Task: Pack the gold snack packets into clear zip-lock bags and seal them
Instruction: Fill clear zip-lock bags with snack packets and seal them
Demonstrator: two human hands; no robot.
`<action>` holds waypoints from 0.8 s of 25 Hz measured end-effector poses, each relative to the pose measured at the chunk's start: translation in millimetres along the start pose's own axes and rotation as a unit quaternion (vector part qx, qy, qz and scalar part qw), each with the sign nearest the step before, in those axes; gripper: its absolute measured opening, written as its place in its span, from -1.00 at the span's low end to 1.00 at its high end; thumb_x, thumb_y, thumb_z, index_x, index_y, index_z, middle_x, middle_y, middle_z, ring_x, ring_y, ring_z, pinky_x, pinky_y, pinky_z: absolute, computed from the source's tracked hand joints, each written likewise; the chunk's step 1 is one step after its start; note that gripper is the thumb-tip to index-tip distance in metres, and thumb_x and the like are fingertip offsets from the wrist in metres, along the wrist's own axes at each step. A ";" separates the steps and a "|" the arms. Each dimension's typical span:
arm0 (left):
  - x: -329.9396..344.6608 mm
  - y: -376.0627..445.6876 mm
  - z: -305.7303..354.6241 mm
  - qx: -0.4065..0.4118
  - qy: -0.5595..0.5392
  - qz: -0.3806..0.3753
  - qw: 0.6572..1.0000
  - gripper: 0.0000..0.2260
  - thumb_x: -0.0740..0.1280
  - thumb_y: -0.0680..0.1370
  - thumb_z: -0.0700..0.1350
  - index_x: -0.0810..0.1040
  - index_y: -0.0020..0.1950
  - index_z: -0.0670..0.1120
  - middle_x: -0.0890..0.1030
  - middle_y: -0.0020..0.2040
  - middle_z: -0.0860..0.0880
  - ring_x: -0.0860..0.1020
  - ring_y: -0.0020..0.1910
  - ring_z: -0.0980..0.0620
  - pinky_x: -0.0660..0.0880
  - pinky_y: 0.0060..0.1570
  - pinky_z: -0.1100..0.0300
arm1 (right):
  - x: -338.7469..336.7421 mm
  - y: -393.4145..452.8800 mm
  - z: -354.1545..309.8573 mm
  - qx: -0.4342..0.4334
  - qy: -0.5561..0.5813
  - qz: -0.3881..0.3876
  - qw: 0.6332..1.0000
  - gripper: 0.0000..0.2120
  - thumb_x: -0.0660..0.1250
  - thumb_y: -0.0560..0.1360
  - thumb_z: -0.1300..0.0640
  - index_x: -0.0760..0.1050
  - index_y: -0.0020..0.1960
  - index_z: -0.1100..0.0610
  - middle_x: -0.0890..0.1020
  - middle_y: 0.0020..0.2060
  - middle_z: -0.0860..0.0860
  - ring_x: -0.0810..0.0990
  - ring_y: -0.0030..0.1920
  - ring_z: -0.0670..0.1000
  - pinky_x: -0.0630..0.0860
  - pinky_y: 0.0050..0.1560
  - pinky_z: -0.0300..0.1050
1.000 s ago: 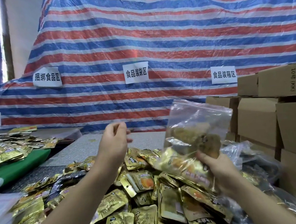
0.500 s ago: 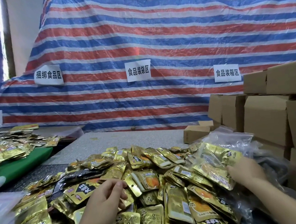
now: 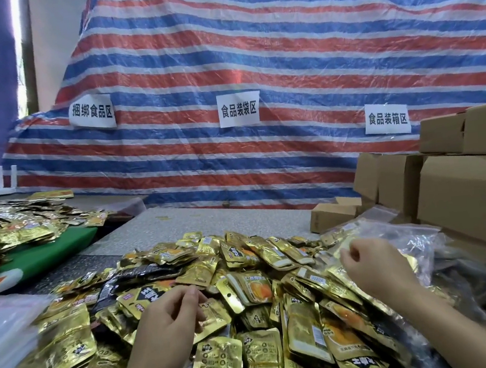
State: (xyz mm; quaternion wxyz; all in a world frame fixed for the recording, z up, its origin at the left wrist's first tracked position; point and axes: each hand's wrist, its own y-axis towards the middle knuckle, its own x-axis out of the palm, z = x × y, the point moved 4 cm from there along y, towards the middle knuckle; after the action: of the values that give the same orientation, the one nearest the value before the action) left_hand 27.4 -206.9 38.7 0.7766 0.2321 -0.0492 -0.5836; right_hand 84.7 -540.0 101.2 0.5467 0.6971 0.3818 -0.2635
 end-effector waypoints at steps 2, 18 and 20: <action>0.0 -0.2 1.1 0.001 -0.011 0.009 1.000 -0.62 0.16 0.65 0.01 0.63 -0.25 -0.06 0.65 -0.33 -0.08 0.55 -0.45 0.08 0.45 -0.40 0.17 | 3.7 -13.5 -26.1 -0.042 0.089 0.011 0.995 -0.60 0.28 0.59 0.04 0.42 -0.41 0.09 0.49 -0.51 0.00 0.38 -0.50 -0.06 0.34 -0.45 -0.12; -122.9 119.5 -22.7 -0.020 0.454 0.115 0.884 -0.78 0.16 0.65 -0.05 0.49 0.05 -0.18 0.57 -0.01 -0.16 0.54 -0.11 -0.11 0.54 -0.15 0.02 | 30.5 -86.7 -21.4 -0.055 0.179 0.096 0.977 -0.55 0.38 0.48 0.22 0.26 -0.49 0.00 0.28 -0.66 -0.07 0.27 -0.61 -0.04 0.16 -0.51 -0.22; -160.7 131.6 -51.9 -0.132 0.578 0.130 0.795 -0.55 0.19 0.62 0.08 0.39 0.31 -0.26 0.48 0.26 -0.27 0.48 0.19 -0.25 0.48 0.18 -0.11 | 32.9 -86.7 -22.1 -0.066 0.181 0.092 0.977 -0.55 0.38 0.49 0.22 0.28 -0.49 0.04 0.29 -0.66 -0.06 0.27 -0.61 -0.02 0.17 -0.50 -0.20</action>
State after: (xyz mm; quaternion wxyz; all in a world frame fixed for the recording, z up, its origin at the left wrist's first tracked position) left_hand 111.3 -14.1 78.8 0.7522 0.4128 0.4566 -0.2354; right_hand 31.2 -501.1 32.6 0.5352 0.7276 0.4254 -0.0560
